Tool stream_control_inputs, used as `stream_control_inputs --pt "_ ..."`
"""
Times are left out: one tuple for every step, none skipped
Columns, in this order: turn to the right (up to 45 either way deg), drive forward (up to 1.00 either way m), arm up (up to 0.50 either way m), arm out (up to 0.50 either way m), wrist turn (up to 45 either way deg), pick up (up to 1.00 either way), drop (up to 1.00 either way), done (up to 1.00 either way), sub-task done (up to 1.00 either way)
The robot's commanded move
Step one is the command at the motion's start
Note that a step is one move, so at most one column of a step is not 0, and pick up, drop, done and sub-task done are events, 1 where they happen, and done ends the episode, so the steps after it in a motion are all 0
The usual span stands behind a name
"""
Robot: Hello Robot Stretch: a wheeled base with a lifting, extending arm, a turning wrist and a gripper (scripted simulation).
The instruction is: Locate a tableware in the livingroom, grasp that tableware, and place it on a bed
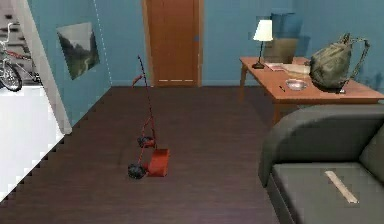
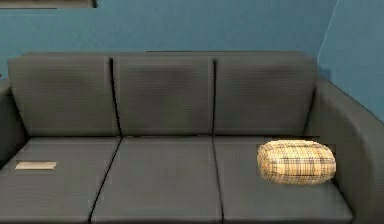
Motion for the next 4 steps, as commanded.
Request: stream_control_inputs --pt "3.0 0.0 0.0 0.0 0.0 0.0 0.0 0.0 0.0" --pt "0.0 0.85 0.0 0.0 0.0 0.0 0.0 0.0 0.0" --pt "-45.0 0.0 0.0 0.0 0.0 0.0 0.0 0.0 0.0" --pt "45.0 0.0 0.0 0.0 0.0 0.0 0.0 0.0 0.0"
